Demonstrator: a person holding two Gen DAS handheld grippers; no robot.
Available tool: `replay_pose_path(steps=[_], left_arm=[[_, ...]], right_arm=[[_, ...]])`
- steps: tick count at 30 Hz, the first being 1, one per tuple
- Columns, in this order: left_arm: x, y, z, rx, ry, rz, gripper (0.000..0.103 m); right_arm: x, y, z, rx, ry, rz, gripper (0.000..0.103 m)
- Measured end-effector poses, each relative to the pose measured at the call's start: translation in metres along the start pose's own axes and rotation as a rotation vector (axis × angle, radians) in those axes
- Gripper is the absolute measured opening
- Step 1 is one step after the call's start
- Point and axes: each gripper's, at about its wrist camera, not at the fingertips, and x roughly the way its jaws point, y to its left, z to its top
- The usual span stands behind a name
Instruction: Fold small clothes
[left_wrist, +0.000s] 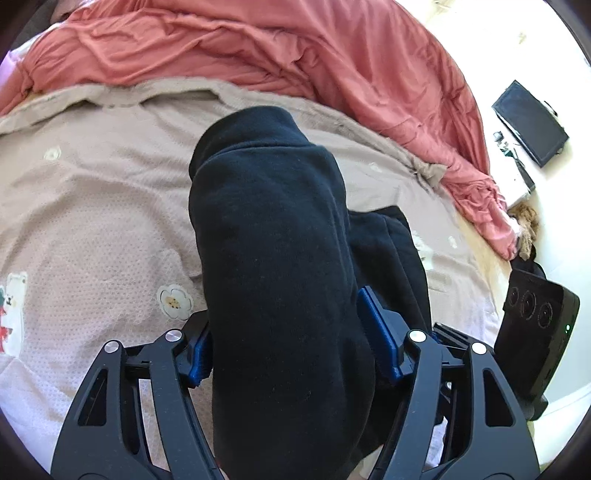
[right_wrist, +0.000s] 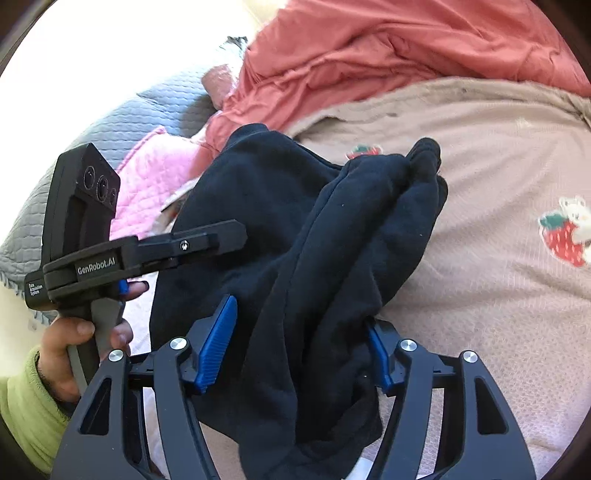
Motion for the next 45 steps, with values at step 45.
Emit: replay_pose_path(steps=[45], left_arm=[[0.038, 0.043, -0.016, -0.009, 0.036, 0.099, 0.069]], right_arm=[[0.040, -0.017, -0.014, 0.115, 0.112, -0.072, 0.074]])
